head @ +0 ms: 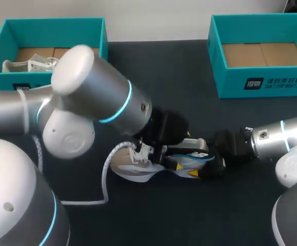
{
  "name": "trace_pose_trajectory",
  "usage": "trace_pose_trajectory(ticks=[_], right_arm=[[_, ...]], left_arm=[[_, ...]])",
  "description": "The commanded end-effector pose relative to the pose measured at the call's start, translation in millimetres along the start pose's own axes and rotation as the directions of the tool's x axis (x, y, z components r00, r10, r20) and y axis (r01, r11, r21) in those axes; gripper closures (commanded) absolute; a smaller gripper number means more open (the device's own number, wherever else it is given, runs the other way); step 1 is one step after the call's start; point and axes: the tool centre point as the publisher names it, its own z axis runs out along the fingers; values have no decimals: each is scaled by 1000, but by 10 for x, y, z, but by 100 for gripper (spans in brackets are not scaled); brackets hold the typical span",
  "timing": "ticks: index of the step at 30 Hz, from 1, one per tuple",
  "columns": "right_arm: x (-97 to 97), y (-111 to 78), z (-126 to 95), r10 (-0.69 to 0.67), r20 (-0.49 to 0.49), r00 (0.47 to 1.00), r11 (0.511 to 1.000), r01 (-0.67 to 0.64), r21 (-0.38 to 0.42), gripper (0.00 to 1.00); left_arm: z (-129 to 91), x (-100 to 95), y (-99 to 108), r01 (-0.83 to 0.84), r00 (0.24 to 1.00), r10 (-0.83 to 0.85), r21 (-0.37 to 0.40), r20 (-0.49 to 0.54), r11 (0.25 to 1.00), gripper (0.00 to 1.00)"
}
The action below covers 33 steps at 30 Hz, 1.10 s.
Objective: Take the shoe out of the shoebox, open the shoe tongue, remove and reinsert the insole, then place the shoe into the shoebox
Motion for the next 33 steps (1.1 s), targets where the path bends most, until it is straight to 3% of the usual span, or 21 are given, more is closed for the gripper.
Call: trace_pose_trajectory(ticks=[1, 17, 22, 27, 28, 29, 31, 33], right_arm=[[15, -13, 29, -1, 2, 1000, 1000, 1, 3, 100], [15, -13, 29, -1, 2, 1000, 1000, 1, 3, 100], [15, -13, 29, -1, 2, 1000, 1000, 1, 3, 100], [15, -13, 29, -1, 2, 1000, 1000, 1, 3, 100], [15, -13, 29, -1, 2, 1000, 1000, 1, 3, 100], [15, -13, 29, -1, 2, 1000, 1000, 1, 3, 100], [15, -13, 29, -1, 2, 1000, 1000, 1, 3, 100], [15, -13, 29, -1, 2, 1000, 1000, 1, 3, 100]], left_arm=[[110, 47, 43, -14, 999, 13, 24, 47, 1000, 0], [216, 9, -6, -173, 984, 171, 35, 52, 984, 0], [275, -29, 0, -196, 979, 194, 25, 67, 980, 8], [329, -54, 6, -201, 977, 199, 19, 74, 979, 24], [346, -57, 5, -202, 977, 200, 15, 72, 979, 31], [351, -57, 5, -201, 977, 200, 14, 71, 979, 45], [348, -51, 13, -193, 980, 191, 26, 62, 981, 55], [337, -38, 24, -189, 981, 186, 31, 62, 982, 71]])
